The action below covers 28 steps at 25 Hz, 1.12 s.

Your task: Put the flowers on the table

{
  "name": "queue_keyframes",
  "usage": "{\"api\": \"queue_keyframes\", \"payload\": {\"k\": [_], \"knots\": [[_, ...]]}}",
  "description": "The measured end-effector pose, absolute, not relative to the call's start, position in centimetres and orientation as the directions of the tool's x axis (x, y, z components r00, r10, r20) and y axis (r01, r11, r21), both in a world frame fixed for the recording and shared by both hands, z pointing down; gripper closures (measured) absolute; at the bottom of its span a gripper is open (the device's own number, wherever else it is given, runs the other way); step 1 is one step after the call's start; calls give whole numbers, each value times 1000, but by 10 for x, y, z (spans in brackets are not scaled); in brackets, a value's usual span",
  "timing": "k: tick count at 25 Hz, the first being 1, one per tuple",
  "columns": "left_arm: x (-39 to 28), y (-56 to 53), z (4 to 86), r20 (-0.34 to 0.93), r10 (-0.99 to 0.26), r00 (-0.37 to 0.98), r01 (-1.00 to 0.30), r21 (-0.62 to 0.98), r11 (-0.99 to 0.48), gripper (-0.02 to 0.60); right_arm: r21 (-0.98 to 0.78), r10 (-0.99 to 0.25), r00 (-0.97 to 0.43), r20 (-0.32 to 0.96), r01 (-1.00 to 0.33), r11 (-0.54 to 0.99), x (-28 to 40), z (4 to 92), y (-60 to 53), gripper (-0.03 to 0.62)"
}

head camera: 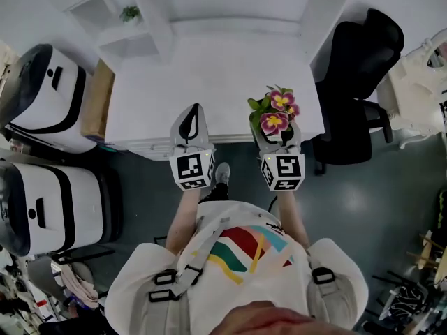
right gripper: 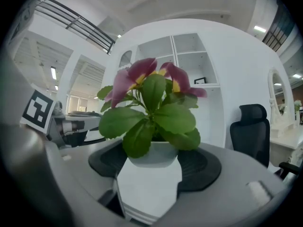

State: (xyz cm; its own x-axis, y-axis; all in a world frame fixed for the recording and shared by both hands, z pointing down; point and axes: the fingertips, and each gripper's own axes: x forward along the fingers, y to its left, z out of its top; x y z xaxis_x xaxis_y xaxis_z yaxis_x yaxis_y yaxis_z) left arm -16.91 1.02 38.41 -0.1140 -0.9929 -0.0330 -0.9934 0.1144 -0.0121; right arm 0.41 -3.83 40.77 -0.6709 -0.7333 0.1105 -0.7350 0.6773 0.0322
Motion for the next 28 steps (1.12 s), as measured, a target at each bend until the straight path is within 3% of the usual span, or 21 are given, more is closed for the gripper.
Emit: {"api": "queue_keyframes", "payload": {"k": [13, 28], "knots": [[-259, -118, 384, -40, -997, -67, -997, -23, 68, 580, 13, -752, -643, 147, -759, 651, -88, 411, -159, 272], [-261, -193, 375, -96, -992, -83, -996, 29, 80, 580, 1, -743, -653, 147, -751, 660, -99, 418, -233, 272]]}}
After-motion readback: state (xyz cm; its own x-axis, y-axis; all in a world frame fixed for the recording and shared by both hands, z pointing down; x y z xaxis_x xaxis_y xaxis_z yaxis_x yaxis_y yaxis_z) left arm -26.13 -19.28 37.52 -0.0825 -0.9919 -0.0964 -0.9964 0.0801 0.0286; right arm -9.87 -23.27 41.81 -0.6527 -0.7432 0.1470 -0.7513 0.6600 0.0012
